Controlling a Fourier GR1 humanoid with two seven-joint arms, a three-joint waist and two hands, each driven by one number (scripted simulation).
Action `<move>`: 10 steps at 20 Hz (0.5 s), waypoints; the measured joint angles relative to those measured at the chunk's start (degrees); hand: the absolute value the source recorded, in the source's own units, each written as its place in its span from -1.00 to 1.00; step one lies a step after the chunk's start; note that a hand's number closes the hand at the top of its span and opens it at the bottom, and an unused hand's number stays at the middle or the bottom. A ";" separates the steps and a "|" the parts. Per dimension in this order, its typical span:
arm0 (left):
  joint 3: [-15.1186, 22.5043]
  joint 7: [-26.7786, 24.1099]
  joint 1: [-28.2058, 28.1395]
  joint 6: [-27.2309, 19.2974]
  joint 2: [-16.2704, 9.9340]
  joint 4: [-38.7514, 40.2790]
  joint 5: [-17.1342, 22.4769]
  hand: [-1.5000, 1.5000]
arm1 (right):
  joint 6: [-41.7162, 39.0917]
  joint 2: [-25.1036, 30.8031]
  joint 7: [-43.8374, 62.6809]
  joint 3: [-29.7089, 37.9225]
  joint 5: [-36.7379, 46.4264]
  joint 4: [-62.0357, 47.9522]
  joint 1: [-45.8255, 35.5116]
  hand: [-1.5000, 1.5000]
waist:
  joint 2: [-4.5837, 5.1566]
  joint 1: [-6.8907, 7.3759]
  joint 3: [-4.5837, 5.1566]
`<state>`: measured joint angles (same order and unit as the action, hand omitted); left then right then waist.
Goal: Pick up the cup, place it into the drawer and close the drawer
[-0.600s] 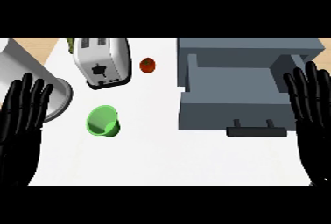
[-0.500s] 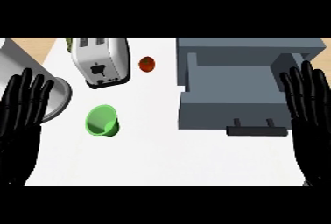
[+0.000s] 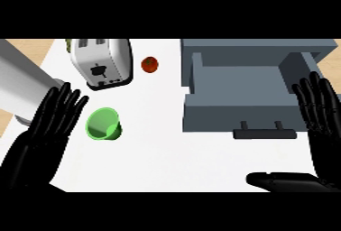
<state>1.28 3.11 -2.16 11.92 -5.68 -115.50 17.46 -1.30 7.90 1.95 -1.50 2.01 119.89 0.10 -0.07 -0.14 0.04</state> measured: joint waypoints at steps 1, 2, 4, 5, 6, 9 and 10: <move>-0.19 0.10 0.50 0.38 0.13 1.36 0.78 -1.00 | -0.11 0.02 0.12 -0.10 0.34 -0.17 -0.18 -1.00 | 0.01 0.00 -0.02; -0.38 -0.60 0.11 1.08 0.23 2.47 1.21 -1.00 | -0.82 0.61 -0.02 1.13 -0.56 -0.71 -0.28 -1.00 | 0.03 0.03 -0.01; -2.02 -0.96 0.89 2.50 -0.35 5.43 3.07 -1.00 | -0.68 0.26 0.09 1.09 -0.02 -2.22 -1.57 -1.00 | 0.06 0.08 -0.03; -2.52 -1.05 1.14 2.77 -0.40 6.54 3.38 -1.00 | -1.10 0.28 0.11 1.24 -0.20 -2.21 -1.49 -1.00 | 0.07 0.09 -0.03; -3.10 -2.17 1.39 3.35 -0.46 8.61 3.20 -1.00 | -1.50 0.44 0.05 1.79 -0.72 -2.46 -1.57 -1.00 | 0.07 0.07 -0.03; -4.47 -3.68 0.69 4.09 -0.83 11.40 2.39 -1.00 | -1.86 0.33 -0.31 2.33 -0.53 -3.26 -2.01 -1.00 | 0.07 0.11 -0.03; -5.18 -4.20 0.37 4.38 -1.15 12.12 2.27 -1.00 | -2.09 0.45 -0.22 2.75 -0.75 -3.77 -2.47 -1.00 | 0.07 0.13 -0.03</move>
<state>-3.90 -1.09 -1.79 16.30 -6.83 -103.38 19.74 -3.39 8.35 1.73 1.25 1.25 116.12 -2.37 0.00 -0.01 0.01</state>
